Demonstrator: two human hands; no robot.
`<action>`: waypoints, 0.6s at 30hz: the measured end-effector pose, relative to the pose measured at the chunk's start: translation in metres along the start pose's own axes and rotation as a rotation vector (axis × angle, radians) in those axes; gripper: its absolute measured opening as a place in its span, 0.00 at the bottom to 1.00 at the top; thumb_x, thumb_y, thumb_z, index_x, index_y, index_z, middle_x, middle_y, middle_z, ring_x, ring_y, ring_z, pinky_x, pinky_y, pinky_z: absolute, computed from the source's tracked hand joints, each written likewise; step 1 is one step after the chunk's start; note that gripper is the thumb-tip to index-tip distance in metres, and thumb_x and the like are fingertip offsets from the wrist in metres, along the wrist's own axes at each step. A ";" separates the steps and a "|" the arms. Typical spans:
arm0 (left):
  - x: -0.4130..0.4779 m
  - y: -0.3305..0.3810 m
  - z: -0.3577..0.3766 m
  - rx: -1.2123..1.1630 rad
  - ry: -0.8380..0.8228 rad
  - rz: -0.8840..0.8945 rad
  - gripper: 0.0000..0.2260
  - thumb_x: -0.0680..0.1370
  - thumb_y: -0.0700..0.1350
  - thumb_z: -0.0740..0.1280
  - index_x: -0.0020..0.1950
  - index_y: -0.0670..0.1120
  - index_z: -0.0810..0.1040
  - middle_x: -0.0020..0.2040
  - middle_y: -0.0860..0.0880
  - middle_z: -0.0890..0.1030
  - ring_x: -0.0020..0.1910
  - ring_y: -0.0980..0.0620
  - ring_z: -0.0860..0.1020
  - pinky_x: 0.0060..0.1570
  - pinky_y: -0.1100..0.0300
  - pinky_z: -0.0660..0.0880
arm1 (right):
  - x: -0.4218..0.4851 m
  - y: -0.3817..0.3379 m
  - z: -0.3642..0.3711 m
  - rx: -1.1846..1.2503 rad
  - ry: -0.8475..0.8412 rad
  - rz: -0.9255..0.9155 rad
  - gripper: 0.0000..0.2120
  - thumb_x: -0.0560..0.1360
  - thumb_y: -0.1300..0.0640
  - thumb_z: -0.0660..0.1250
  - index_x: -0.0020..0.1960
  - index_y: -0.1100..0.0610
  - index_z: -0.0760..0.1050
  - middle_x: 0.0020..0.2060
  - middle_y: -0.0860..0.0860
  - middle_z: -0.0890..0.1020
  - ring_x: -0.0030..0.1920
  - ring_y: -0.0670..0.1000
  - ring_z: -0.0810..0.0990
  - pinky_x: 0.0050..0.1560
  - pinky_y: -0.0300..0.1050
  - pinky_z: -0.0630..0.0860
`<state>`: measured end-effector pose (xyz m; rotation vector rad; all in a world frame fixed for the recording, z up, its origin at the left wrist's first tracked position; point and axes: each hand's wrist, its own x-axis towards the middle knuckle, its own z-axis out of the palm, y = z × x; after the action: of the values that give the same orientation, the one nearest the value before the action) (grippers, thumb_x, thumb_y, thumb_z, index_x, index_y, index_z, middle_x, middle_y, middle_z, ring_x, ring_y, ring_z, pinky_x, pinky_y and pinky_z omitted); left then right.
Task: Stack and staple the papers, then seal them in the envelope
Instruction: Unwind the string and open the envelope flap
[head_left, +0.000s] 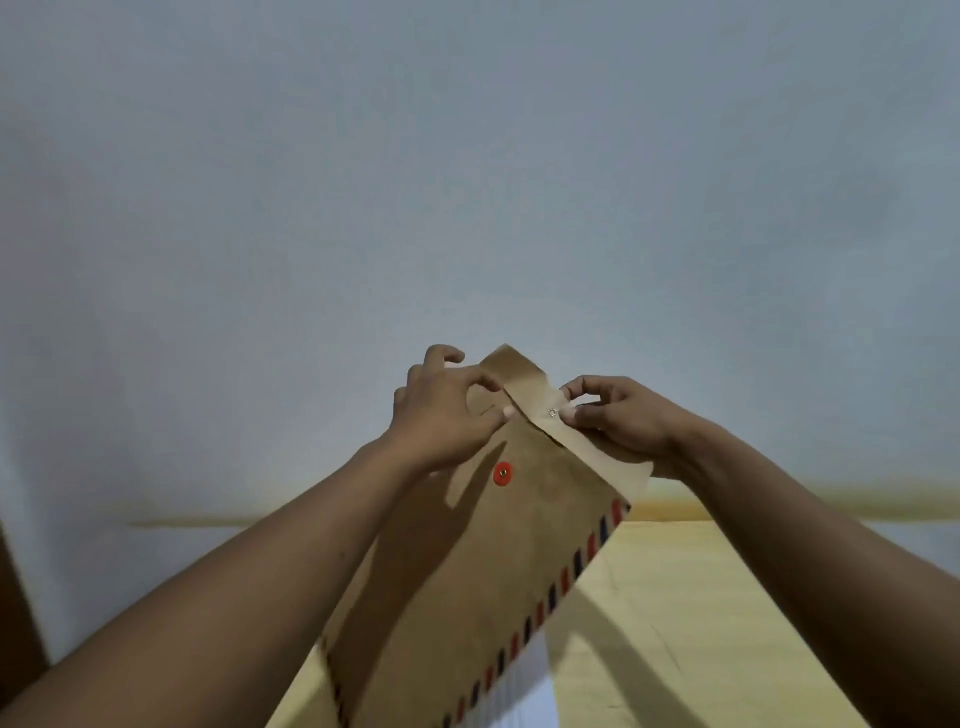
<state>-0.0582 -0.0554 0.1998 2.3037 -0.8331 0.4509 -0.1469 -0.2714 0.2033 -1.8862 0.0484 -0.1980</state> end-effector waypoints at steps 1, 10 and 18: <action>-0.006 -0.006 -0.004 -0.016 -0.004 -0.006 0.15 0.74 0.61 0.72 0.59 0.60 0.81 0.71 0.53 0.66 0.72 0.50 0.68 0.72 0.46 0.66 | 0.003 0.002 0.015 0.055 0.011 -0.002 0.06 0.81 0.61 0.65 0.56 0.61 0.77 0.41 0.57 0.84 0.36 0.52 0.82 0.35 0.45 0.79; -0.082 -0.079 -0.007 -0.119 -0.167 -0.236 0.31 0.74 0.61 0.74 0.74 0.54 0.71 0.71 0.49 0.69 0.68 0.48 0.74 0.66 0.51 0.74 | 0.035 0.049 0.153 0.375 -0.010 0.154 0.05 0.81 0.67 0.60 0.49 0.61 0.73 0.43 0.62 0.80 0.38 0.57 0.79 0.37 0.49 0.78; -0.129 -0.133 0.019 -0.260 -0.143 -0.383 0.21 0.75 0.59 0.71 0.66 0.64 0.73 0.67 0.55 0.72 0.64 0.52 0.76 0.64 0.50 0.76 | 0.038 0.079 0.203 0.449 -0.061 0.281 0.06 0.82 0.66 0.59 0.51 0.61 0.75 0.45 0.60 0.82 0.40 0.57 0.80 0.40 0.52 0.80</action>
<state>-0.0634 0.0686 0.0603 2.1966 -0.4638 0.0080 -0.0718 -0.1113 0.0705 -1.4174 0.2093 0.0416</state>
